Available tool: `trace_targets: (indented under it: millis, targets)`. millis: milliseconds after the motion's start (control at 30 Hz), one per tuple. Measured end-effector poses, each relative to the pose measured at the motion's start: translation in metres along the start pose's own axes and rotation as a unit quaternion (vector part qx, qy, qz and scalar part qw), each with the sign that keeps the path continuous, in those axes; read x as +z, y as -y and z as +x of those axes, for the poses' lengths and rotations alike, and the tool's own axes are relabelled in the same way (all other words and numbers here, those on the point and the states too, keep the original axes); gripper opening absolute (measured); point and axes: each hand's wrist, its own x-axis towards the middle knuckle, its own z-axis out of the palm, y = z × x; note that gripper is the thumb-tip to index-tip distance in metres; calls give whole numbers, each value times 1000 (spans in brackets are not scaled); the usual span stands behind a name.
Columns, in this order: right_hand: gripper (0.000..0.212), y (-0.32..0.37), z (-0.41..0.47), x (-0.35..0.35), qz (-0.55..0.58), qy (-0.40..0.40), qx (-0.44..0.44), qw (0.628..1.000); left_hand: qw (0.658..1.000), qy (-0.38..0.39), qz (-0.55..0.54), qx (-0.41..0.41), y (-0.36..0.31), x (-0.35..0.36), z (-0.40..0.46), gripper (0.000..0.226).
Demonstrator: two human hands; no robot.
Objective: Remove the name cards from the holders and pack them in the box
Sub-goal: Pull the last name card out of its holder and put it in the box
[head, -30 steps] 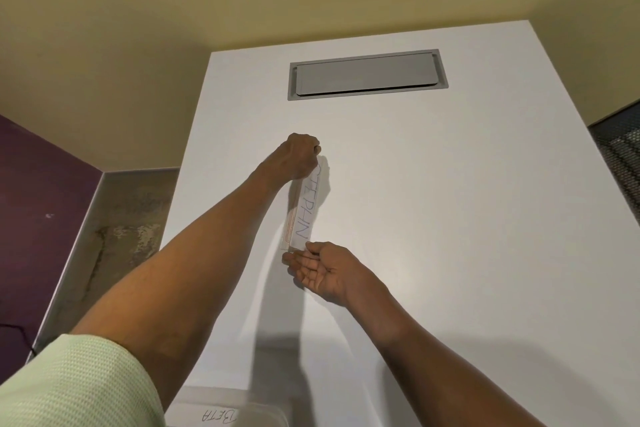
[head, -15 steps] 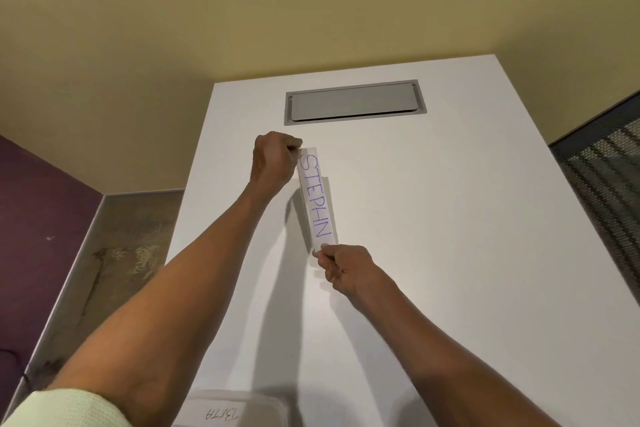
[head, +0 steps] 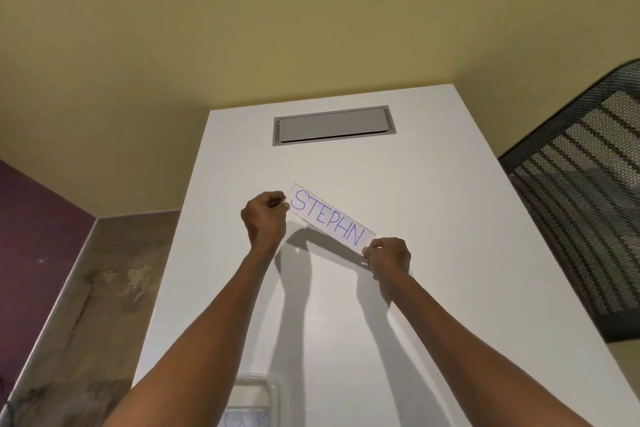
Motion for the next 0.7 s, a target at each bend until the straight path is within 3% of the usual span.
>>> trace_targets:
  millis: [100,300,600,700]
  targets:
    - [7,-7,-1,-15,-23,-45,-35,998,1000,-11,19,-7,8,4,-18,21]
    - [21,-22,7,-37,-56,-102,-72,991,997,-7,79,-15,24,15,-54,29]
    - [26,-50,21,-57,-124,-106,-97,982,988,19,151,-36,54,37,-94,20]
    - [26,-62,26,-63,-150,-100,-113,977,986,42,162,-21,63,43,-102,33]
